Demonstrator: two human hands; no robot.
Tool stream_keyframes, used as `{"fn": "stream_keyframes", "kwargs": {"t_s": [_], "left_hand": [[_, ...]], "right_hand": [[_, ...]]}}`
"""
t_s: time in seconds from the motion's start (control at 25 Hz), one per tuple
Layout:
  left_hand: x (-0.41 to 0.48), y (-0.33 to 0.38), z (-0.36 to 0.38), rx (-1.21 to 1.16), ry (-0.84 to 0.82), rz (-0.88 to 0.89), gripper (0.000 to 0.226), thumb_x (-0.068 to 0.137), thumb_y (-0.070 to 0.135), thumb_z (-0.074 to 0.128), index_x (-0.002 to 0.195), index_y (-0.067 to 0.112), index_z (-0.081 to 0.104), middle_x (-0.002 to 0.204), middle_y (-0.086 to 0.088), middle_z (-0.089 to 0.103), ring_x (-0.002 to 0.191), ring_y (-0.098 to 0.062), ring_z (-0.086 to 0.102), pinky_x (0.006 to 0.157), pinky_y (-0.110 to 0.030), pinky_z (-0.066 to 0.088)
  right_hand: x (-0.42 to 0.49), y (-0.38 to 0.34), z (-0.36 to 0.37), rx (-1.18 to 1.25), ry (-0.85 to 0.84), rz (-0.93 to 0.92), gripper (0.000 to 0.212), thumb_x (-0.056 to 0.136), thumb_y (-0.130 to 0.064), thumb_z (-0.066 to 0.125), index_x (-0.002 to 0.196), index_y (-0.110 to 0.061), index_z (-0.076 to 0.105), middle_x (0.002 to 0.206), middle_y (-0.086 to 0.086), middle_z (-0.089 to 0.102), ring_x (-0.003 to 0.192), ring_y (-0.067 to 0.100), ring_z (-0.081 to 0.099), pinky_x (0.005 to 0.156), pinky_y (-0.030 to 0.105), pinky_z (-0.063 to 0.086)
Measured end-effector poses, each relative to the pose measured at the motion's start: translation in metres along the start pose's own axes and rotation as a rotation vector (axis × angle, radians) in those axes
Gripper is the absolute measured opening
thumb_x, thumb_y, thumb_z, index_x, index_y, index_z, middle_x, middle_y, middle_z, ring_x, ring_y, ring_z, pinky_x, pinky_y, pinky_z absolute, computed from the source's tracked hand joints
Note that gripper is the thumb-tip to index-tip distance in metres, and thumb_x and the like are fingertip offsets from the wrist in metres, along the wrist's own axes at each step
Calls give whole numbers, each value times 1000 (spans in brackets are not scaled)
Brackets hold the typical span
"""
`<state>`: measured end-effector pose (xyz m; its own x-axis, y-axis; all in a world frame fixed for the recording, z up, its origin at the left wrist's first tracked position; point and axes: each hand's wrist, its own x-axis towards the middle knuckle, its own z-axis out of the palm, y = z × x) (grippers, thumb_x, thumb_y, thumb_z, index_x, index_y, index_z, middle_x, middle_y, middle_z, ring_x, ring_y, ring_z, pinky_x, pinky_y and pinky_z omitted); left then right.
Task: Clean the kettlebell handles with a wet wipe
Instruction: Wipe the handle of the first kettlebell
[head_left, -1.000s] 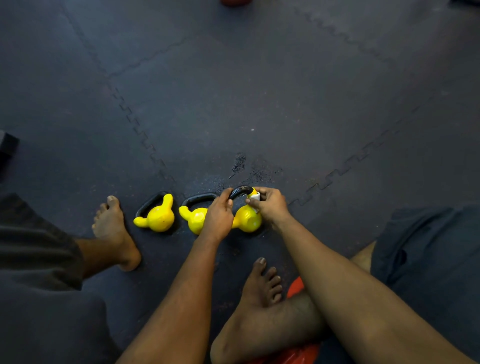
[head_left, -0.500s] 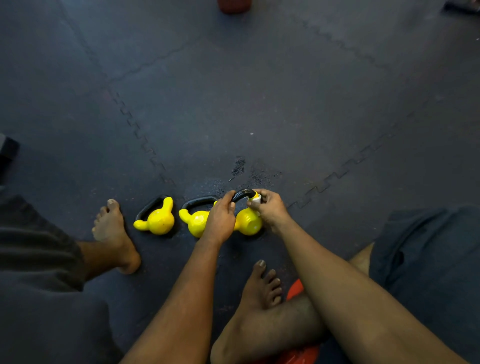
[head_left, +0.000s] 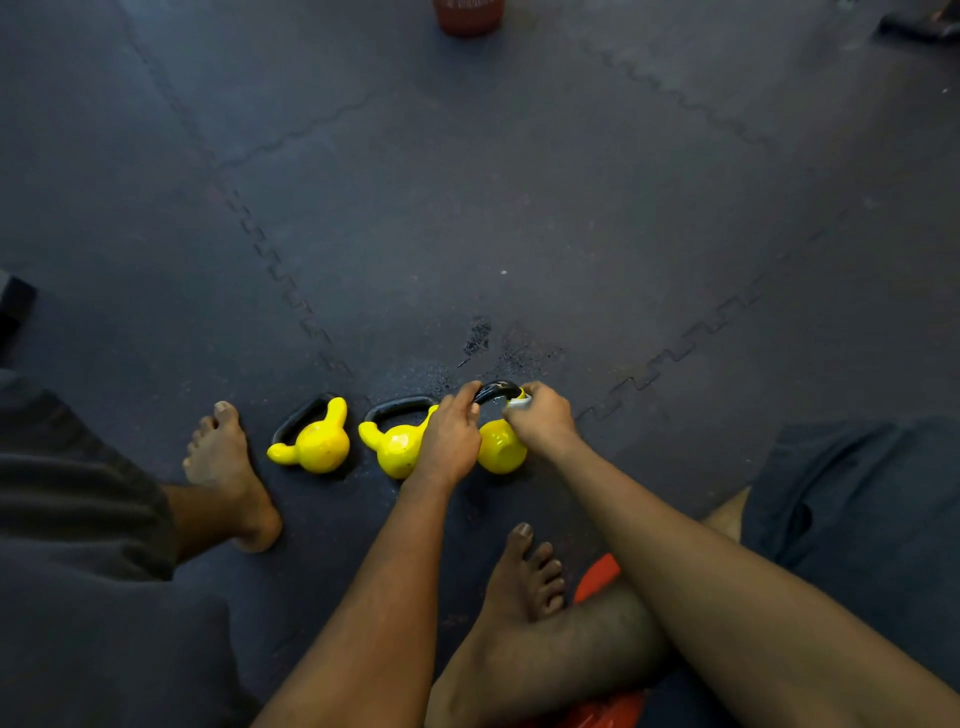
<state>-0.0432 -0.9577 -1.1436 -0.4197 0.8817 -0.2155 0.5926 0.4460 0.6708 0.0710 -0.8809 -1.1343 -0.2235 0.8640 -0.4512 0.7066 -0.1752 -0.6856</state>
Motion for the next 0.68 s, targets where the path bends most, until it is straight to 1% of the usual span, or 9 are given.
{"fn": "stream_keyframes", "kwargs": {"t_s": [0.08,0.2,0.24,0.36,0.4,0.48,0.56,0.6,0.68], "left_hand": [[2,1,1,10,-5,6,39,102,17,39,141,18,45,123,-19,55,111,-34,53,92,-38,42],[2,4,2,15,-18,31,39,101,15,40,140,17,46,124,-19,55,113,-35,53,94,-38,41],[2,4,2,20,-25,40,39,101,14,41,140,16,47,125,-19,55,114,-34,53,95,-37,40],[1,0,2,14,-28,38,41,101,14,40,141,16,46,131,-16,54,119,-31,51,97,-33,38],[0,-1,1,9,-32,31,41,101,14,40,141,16,45,131,-16,54,118,-30,51,97,-32,38],[0,0,1,9,-37,27,41,102,16,39,142,17,45,128,-17,54,116,-31,52,95,-33,38],[0,1,2,13,-34,32,40,101,16,40,141,17,45,127,-18,55,116,-32,52,96,-35,39],[-1,2,2,10,-31,31,40,101,15,40,141,17,45,128,-18,55,117,-32,52,97,-36,39],[-2,1,2,0,-32,26,41,100,14,41,141,16,46,130,-17,55,119,-31,52,99,-36,40]], "right_hand": [[5,2,-5,52,28,-49,45,89,-14,63,132,-3,54,128,17,62,118,30,58,94,33,46],[2,16,5,155,138,-100,39,85,-12,69,123,-7,62,114,12,69,107,25,64,88,29,48],[2,21,9,174,124,-104,35,83,-12,71,117,-9,65,108,10,72,101,23,66,86,29,49],[12,27,7,350,-43,-74,31,77,-5,78,107,-7,69,98,11,73,89,20,66,81,35,53],[15,26,4,365,-61,-74,31,75,-6,80,104,-6,70,95,10,72,85,18,65,79,33,52],[13,26,5,233,69,-87,28,71,-17,84,96,-11,73,84,3,72,77,14,65,72,26,51],[4,26,11,145,239,-70,23,68,-28,84,85,-17,73,76,1,71,70,15,65,67,27,52],[2,27,14,140,281,-70,23,68,-30,83,82,-17,71,73,1,70,68,15,64,65,28,51],[6,31,16,185,221,-72,21,71,-25,83,84,-15,70,74,0,68,68,13,62,64,26,49]]}}
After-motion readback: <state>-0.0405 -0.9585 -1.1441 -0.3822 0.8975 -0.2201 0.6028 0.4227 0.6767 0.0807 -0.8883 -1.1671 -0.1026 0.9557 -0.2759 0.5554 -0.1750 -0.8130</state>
